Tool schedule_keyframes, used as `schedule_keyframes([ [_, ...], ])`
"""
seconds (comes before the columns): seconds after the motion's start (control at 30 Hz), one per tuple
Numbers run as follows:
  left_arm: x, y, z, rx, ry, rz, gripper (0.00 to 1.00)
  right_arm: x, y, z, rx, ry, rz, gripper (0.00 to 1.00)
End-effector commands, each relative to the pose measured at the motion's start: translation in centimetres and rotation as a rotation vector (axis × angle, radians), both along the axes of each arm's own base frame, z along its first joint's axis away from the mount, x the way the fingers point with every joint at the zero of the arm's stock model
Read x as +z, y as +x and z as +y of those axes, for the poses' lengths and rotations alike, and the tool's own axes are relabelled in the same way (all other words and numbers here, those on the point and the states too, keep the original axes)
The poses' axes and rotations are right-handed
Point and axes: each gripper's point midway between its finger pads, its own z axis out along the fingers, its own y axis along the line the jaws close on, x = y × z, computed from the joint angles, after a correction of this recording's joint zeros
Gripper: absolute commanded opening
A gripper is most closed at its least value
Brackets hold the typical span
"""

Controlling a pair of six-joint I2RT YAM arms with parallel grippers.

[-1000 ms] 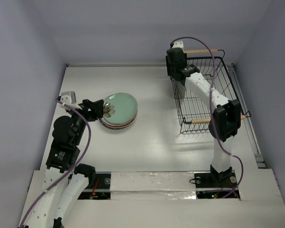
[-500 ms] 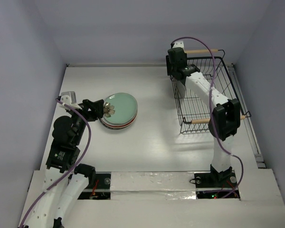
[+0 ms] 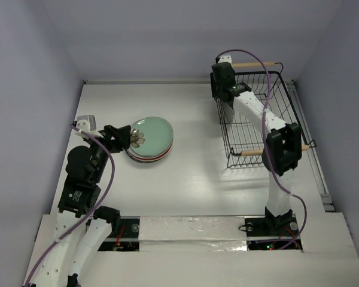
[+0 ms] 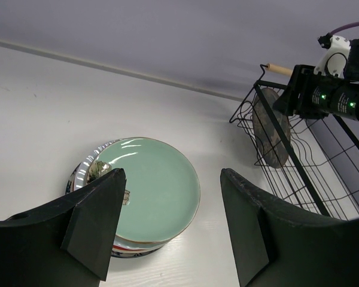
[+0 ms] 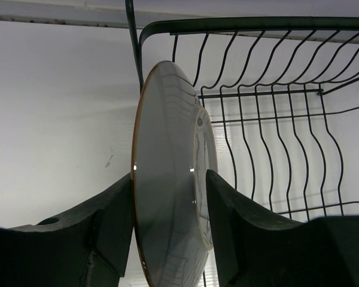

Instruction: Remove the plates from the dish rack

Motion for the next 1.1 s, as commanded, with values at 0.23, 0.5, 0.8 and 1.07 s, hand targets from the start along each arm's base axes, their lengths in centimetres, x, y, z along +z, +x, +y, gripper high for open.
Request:
schedule_keyframes([
  [0.23, 0.7, 0.1, -0.1, -0.004, -0.012, -0.040, 0.61, 4.2, 0.0, -3.0, -0.115, -0.018, -0.110, 0.45],
  [0.5, 0.7, 0.1, 0.0, -0.001, -0.013, -0.038, 0.61, 3.1, -0.9, -6.0, -0.205, -0.095, -0.096, 0.43],
  [0.8, 0.8, 0.1, 0.0, 0.000, -0.012, -0.042, 0.61, 1.8, -0.9, -6.8, -0.212, -0.135, -0.058, 0.27],
  [1.07, 0.8, 0.0, -0.1, -0.004, -0.014, -0.044, 0.61, 6.4, -1.3, -7.1, -0.176, -0.156, -0.124, 0.00],
])
